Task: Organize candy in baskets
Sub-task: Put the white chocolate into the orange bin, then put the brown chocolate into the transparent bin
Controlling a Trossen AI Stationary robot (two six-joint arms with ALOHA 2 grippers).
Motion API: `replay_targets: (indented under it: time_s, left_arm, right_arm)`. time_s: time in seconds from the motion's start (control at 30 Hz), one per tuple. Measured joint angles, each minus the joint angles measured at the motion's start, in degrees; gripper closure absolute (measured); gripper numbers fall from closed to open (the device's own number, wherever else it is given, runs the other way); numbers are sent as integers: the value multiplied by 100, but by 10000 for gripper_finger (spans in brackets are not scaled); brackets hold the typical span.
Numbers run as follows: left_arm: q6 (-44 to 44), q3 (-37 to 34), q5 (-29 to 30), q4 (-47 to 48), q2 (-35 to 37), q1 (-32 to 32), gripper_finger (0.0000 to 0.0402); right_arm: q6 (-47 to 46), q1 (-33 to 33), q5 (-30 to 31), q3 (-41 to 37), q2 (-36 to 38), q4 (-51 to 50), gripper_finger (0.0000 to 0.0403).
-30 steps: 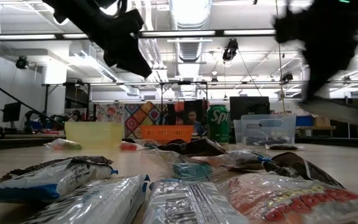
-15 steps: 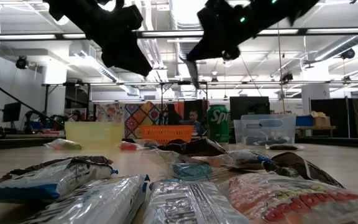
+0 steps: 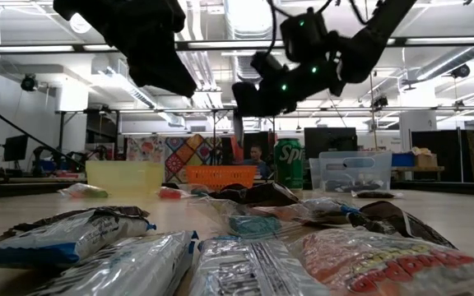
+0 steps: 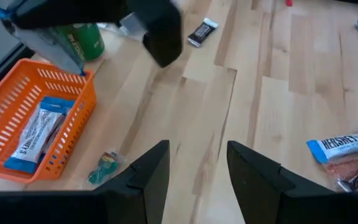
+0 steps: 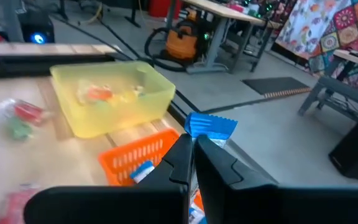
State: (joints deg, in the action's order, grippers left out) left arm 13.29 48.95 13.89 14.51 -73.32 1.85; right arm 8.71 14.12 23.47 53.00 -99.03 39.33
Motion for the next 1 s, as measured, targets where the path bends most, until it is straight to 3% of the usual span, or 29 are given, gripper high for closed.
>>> replay_targets:
  time_s: [0.4, 1.0]
  left_arm:
    - [100, 0, 4, 21, -8, 4, 257]
    - [101, -83, 7, 206, -24, 9, 257]
  right_arm:
    - [-48, 254, 5, 292, -459, 2, 388]
    - [-124, 214, 7, 301, -402, -22, 283]
